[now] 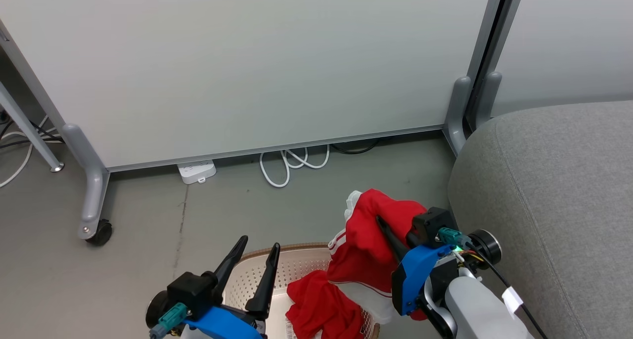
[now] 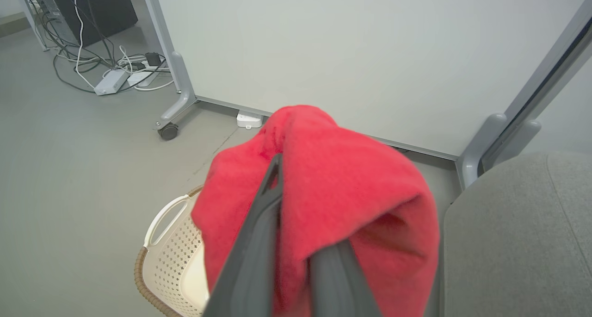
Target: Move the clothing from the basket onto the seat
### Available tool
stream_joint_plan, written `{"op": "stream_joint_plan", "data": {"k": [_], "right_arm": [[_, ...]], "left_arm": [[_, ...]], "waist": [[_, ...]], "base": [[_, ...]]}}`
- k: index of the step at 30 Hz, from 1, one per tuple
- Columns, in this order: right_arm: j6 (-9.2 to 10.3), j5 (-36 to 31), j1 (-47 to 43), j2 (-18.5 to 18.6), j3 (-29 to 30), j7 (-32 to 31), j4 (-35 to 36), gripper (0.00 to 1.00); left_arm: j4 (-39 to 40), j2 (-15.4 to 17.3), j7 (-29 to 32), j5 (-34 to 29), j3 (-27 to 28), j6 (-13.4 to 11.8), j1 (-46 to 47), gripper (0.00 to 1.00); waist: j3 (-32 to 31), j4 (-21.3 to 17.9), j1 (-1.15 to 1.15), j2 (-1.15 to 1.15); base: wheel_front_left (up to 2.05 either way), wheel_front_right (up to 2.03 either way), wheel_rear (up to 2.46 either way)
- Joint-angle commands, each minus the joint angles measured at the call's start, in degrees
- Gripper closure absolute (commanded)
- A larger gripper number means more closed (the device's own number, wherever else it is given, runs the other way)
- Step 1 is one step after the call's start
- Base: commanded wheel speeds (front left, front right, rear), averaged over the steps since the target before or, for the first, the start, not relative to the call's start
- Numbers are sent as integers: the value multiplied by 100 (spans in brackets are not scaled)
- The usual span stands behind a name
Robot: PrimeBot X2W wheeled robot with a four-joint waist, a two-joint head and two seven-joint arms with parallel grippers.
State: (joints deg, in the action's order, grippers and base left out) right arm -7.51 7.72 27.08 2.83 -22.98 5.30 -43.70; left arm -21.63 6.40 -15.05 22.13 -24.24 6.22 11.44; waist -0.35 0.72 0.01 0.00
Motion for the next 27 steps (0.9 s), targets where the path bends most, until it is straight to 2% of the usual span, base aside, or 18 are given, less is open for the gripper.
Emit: {"op": "stream_joint_plan", "data": {"k": [1,15,25,27], "right_arm": [[4,-22,-25,10,15,-10,46,100],[4,-12,-46,11,-6,-42,107,100],[4,3,52,11,-45,-62,153,100],[4,-18,67,11,-50,-69,158,100]], "left_arm": [[-26,-25,-19,-46,34,39,-71,0],[-151,-140,-19,-216,132,125,-40,0],[-93,-177,-19,-242,105,130,6,0],[-73,-180,-19,-245,59,130,31,0]], "waist": [[-1,-4,-1,0],[20,-252,-1,0],[90,-955,-1,0],[121,-1244,-1,0]], "base": [[0,0,0],[0,0,0],[0,0,0],[0,0,0]]}}
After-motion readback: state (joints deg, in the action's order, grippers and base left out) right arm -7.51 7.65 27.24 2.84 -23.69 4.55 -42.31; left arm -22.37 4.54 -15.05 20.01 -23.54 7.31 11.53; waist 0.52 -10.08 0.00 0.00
